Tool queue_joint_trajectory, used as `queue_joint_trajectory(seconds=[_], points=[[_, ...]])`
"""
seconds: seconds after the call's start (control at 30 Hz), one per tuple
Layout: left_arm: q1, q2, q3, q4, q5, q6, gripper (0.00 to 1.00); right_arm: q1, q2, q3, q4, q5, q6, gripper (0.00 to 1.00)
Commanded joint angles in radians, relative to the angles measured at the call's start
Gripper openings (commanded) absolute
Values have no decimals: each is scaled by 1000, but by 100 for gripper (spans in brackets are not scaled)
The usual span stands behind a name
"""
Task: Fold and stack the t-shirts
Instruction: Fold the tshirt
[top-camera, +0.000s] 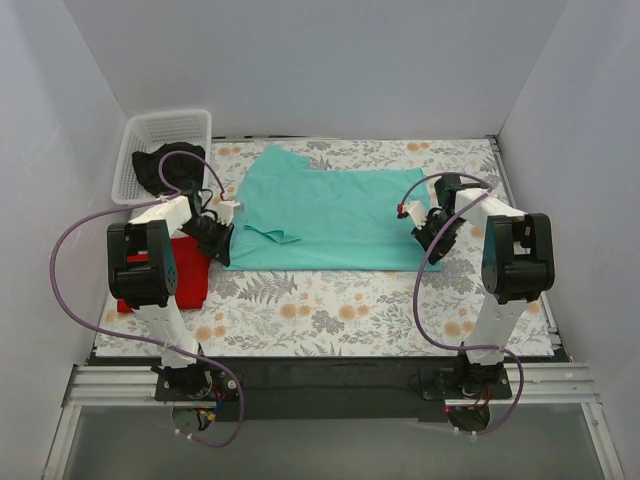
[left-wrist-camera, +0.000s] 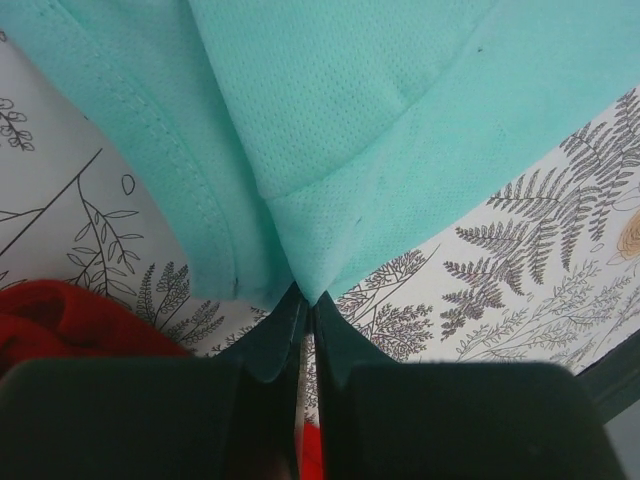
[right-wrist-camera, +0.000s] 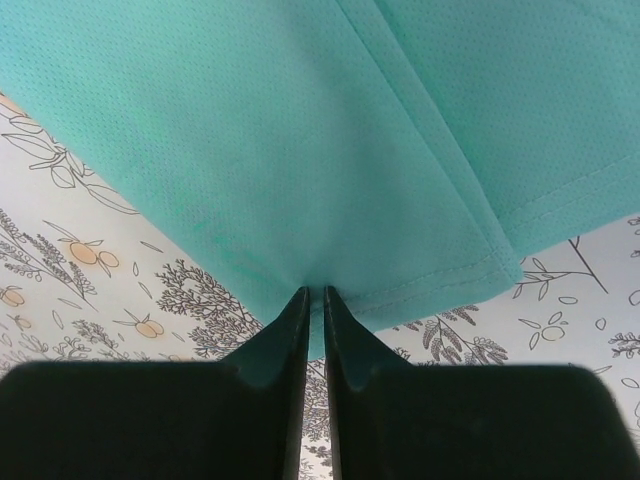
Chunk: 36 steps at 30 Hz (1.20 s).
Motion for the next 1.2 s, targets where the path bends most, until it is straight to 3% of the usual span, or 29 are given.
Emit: queue_joint_trajectory(seconds=[0.0,0.1,0.17,0.2,0.37,0.63,0.73,1.17], points=[[-3,-6,34,-26,-54,3,0,-10,44,-78,89,146,-24,16],[-4,-11,22,-35,-71,16,0,-9,29,-96,86,154,-28,16],[-9,-27,36,-63,-36,28,10,-10,4,-105,79,143,-34,18],[-11,-65,74,-67,25,19,19,-4,-23,-95,32,81,-38,22],[-32,-119,165,-13,123,-64,30,5,-63,-32,-30,19,-7,22],[-312,-135,116,120,-44,-174,27,7,-80,40,-84,-28,36,21],[-368,-91,109,135,-86,-207,24,7,-80,51,-89,-22,42,20],[-437,106,241,192,-189,-257,18,7,-37,53,-82,-24,38,18]])
